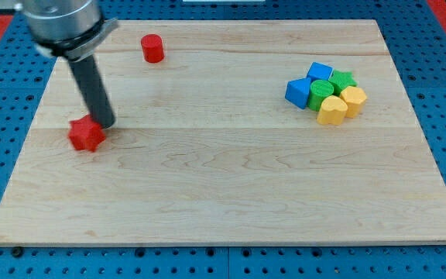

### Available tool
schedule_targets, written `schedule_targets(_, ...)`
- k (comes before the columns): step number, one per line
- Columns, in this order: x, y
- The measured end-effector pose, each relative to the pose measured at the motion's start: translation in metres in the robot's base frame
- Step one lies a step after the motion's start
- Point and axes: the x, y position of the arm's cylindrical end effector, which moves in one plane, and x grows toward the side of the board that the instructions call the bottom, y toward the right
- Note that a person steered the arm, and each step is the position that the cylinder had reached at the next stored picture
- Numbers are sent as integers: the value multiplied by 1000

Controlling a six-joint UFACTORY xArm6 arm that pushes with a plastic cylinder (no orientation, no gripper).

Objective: Move the red star away from the red circle

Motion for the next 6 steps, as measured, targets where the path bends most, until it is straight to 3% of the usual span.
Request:
schedule_targets(1,12,-38)
schedule_targets(3,10,-58)
schedule_targets(6,50,-65)
